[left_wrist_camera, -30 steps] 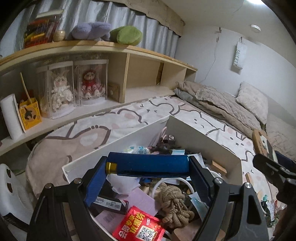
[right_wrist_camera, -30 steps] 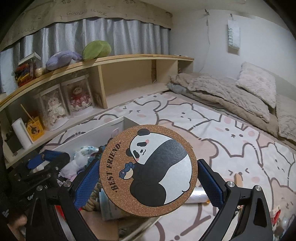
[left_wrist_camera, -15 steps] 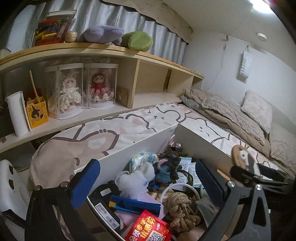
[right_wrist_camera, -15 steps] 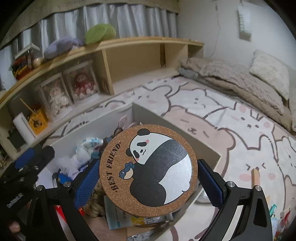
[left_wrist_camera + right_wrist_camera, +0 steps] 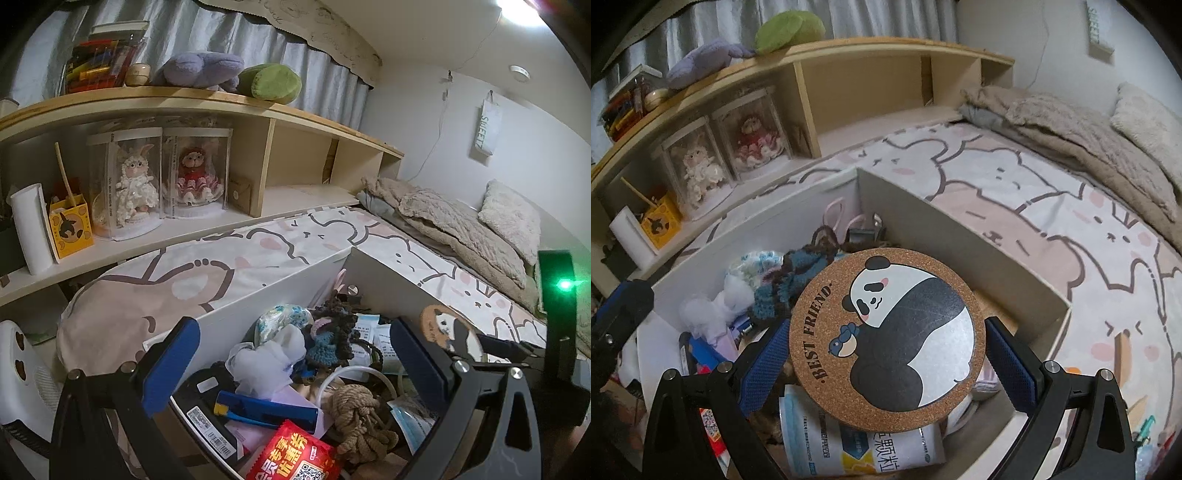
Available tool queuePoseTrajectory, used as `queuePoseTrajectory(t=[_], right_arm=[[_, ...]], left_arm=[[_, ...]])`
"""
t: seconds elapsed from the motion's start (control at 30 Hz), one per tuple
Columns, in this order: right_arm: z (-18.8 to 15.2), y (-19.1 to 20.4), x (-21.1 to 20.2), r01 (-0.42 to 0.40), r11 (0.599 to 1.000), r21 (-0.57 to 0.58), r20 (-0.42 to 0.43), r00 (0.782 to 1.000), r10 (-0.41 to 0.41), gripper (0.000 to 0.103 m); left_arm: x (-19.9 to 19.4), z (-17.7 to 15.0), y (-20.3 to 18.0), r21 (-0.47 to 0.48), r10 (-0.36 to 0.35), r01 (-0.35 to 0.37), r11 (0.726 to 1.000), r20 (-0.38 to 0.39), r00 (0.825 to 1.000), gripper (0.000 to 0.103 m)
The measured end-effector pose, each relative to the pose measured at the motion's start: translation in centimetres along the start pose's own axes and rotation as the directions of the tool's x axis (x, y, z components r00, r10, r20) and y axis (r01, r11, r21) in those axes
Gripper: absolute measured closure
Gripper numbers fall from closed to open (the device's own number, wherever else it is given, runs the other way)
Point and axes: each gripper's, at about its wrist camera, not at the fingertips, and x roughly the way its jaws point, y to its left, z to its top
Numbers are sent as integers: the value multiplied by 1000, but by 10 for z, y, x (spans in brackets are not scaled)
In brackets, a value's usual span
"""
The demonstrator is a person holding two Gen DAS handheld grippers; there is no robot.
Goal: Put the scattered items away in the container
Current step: 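Open the left tool to drop the lighter while the right tool releases the coaster into the box, then withdraw both tools from the shoe box back over the bed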
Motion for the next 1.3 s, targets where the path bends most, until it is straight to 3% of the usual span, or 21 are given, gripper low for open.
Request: queuePoseTrajectory(t=[0.23,0.6,1.3], right_arm=[[-8,9,0,42,996,-76,8,999,-41,0],[-9,4,-7,55,996,-70,22,998,-53,0],[-30,-10,-81,73,997,-16,140,988,-70,0]], left_arm=[[2,0,-2,8,-1,1,1000,-4,1000,0],[3,-1,-3,13,1,-1,1000,-8,1000,0],[-19,-4,-25,120,12,-12,993,-3,1000,0]])
